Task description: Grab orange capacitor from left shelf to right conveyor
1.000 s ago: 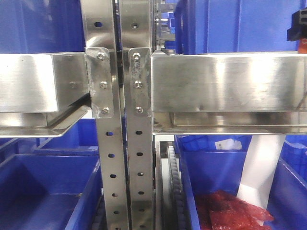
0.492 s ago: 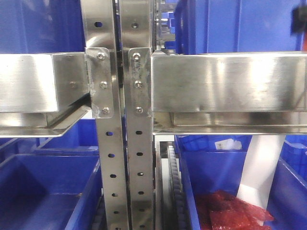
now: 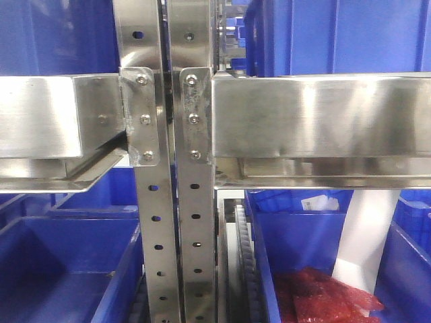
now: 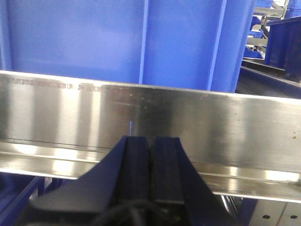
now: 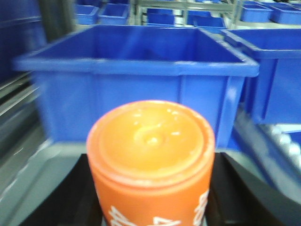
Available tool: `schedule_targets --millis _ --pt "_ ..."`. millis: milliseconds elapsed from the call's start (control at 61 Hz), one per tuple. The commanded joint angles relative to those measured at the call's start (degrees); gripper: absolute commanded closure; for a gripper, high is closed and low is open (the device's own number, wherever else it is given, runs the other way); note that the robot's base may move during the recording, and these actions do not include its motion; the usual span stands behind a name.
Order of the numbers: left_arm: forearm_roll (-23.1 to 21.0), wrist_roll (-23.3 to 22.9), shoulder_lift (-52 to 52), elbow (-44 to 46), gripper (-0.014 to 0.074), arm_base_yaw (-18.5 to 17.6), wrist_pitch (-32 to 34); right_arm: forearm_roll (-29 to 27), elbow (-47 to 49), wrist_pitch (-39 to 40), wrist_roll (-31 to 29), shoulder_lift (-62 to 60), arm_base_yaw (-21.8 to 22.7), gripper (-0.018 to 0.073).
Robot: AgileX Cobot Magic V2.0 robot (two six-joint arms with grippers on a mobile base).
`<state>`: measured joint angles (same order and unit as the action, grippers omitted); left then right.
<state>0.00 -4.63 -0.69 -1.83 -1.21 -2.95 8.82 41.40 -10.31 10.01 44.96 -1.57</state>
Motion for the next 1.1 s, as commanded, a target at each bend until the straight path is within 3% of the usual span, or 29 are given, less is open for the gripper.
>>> schedule_targets --millis 0,246,475,1082 --pt "0.0 -0.1 -1.1 0.8 0.0701 -0.2 5.1 0.1 -1.3 -0.5 -0.1 -7.0 -2.1 0.0445" --pt "0.0 -0.1 -1.1 0.8 0.0701 -0.2 5.1 -1.2 -7.5 -10.4 -0.1 -24.5 -7.3 0.0445" --pt "0.0 -0.1 -1.1 0.8 0.0701 -0.2 5.1 -1.2 -7.9 -16.0 -0.1 -33.8 -7.6 0.0445" --pt "0.0 -0.1 -1.1 0.8 0.0701 -0.2 5.1 -1.2 -7.9 -15.6 -0.1 -34.9 -7.6 0.0445"
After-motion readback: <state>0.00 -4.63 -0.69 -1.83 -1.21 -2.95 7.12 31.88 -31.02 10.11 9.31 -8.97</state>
